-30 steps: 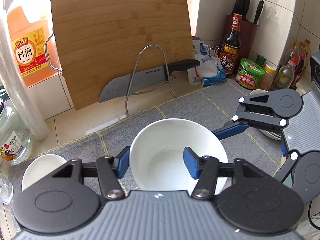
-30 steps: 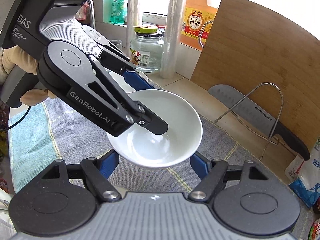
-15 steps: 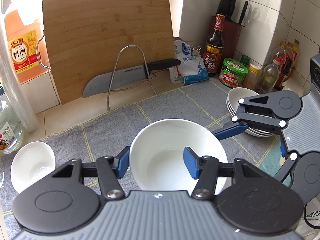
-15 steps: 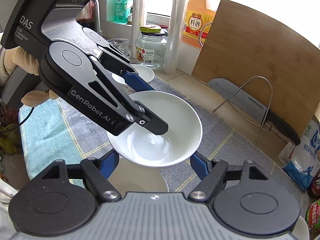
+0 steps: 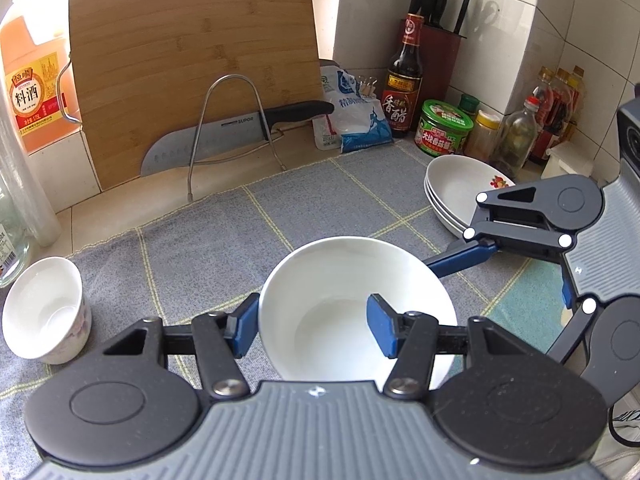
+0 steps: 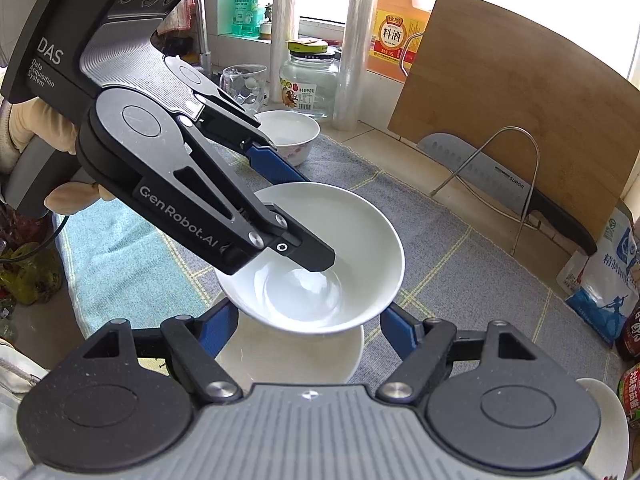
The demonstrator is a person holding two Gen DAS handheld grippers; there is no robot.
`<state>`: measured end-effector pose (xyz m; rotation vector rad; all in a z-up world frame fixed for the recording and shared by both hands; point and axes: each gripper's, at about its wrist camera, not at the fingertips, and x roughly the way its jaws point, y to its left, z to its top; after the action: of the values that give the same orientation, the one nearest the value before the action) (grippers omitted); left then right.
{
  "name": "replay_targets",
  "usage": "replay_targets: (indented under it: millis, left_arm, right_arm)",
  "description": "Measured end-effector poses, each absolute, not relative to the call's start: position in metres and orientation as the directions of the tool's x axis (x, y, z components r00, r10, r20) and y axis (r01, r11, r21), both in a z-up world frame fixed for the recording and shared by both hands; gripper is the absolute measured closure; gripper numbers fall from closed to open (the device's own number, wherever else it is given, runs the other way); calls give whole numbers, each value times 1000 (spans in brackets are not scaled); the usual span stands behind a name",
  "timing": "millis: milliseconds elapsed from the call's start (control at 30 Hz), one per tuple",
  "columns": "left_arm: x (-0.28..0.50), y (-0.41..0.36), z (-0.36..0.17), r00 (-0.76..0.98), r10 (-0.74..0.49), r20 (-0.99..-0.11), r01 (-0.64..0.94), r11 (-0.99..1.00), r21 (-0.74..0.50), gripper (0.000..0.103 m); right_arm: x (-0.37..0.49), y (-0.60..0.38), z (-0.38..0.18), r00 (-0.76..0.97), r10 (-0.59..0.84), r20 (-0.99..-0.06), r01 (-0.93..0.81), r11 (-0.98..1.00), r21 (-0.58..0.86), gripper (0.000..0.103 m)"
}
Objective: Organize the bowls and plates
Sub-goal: 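Carry the white bowl with the left tool toward the first bowl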
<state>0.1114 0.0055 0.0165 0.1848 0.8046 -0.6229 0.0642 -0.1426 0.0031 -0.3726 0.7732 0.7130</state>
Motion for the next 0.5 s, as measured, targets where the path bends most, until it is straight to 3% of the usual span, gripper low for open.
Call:
replay_targets:
  millis: [500]
  left_arm:
    - [103,-4,-4,490,-445,-749,600,796,-80,47]
  right_arm:
    - [56,-147,-12,463,423,-779,-692,722,-19,21]
